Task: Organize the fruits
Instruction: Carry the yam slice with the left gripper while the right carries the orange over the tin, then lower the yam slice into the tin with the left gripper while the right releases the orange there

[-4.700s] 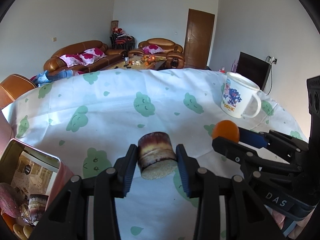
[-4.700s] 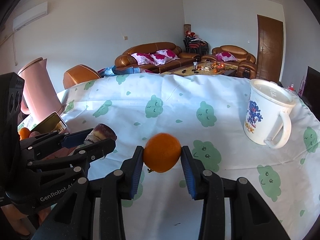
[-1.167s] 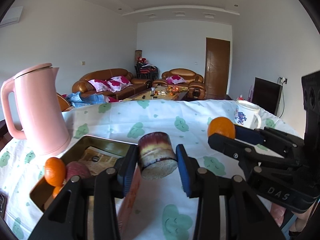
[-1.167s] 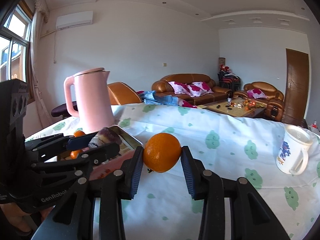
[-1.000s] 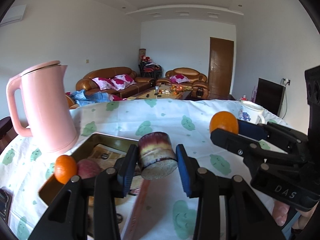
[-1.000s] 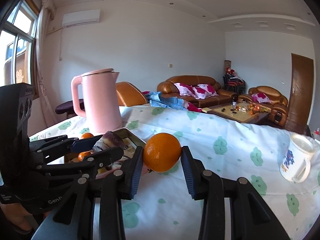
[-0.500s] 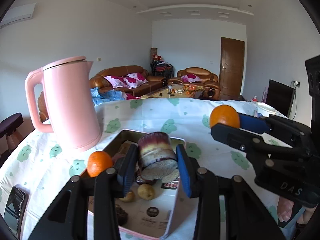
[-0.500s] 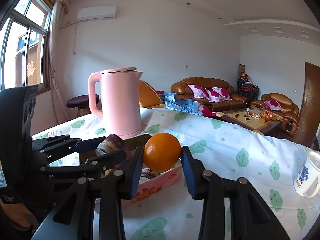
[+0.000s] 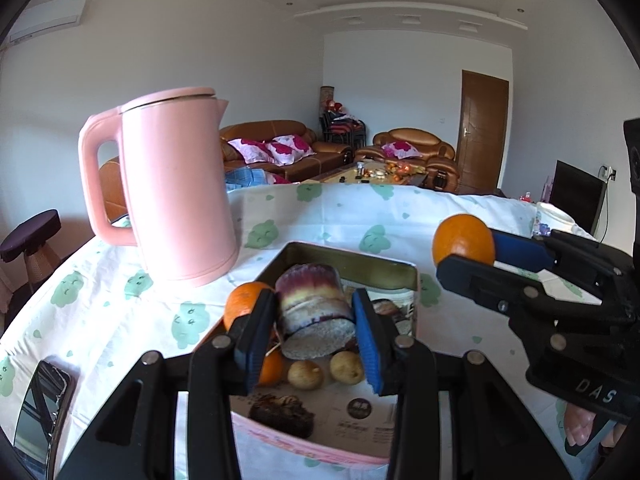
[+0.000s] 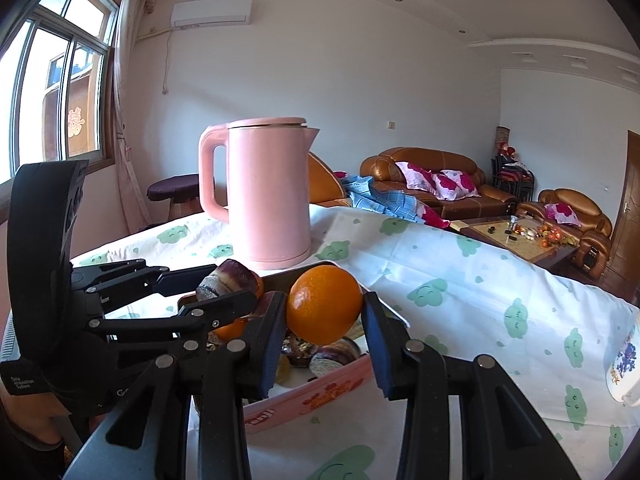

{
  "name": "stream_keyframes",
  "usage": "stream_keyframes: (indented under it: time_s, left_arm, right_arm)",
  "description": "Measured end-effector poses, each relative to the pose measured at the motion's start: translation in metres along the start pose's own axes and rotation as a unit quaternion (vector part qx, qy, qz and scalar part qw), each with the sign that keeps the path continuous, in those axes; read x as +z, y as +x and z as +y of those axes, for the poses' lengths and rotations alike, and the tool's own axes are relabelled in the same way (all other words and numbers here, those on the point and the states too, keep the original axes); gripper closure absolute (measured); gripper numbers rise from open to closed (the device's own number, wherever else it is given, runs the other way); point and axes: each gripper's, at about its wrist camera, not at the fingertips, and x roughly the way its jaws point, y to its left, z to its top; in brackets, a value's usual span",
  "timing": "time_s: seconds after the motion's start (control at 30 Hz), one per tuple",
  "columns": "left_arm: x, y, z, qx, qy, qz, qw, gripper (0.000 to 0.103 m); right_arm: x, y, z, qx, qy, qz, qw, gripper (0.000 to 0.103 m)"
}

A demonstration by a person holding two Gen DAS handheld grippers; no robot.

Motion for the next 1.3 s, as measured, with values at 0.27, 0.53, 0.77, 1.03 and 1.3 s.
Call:
stream_keyframes:
  time_s: [0.27, 0.53, 0.77, 1.03, 1.3]
  left_arm:
    - [-0.005, -0.001, 0.005, -0.001, 0.0, 0.011, 0.9999, 0.062]
    - [-0.01, 0.004, 0.014, 0.003, -0.003, 0.026, 0.9997, 0.062]
    - [-0.014, 0.009, 0.02, 0.001, -0.006, 0.038, 0.9992, 0.062]
    - [-0.017, 0.012, 0.021, 0.004, 0.002, 0.05, 0.9987, 0.064]
    - [-0.021, 0.017, 0.023, 0.0, 0.002, 0.064, 0.9979, 0.065]
  right_arm:
    - [0.001, 0.013, 0.008, 0.006, -0.004, 0.014, 1.0, 0.063]
    - [-0.001, 0.029, 0.016, 0.011, -0.007, 0.032, 0.999, 0.063]
    - [-0.005, 0.038, 0.02, 0.014, -0.012, 0.048, 0.999, 0.063]
    - [-0.009, 0.045, 0.02, 0.016, -0.007, 0.065, 0.998, 0.063]
    - [-0.017, 0.057, 0.02, 0.022, -0.002, 0.092, 0.996, 0.063]
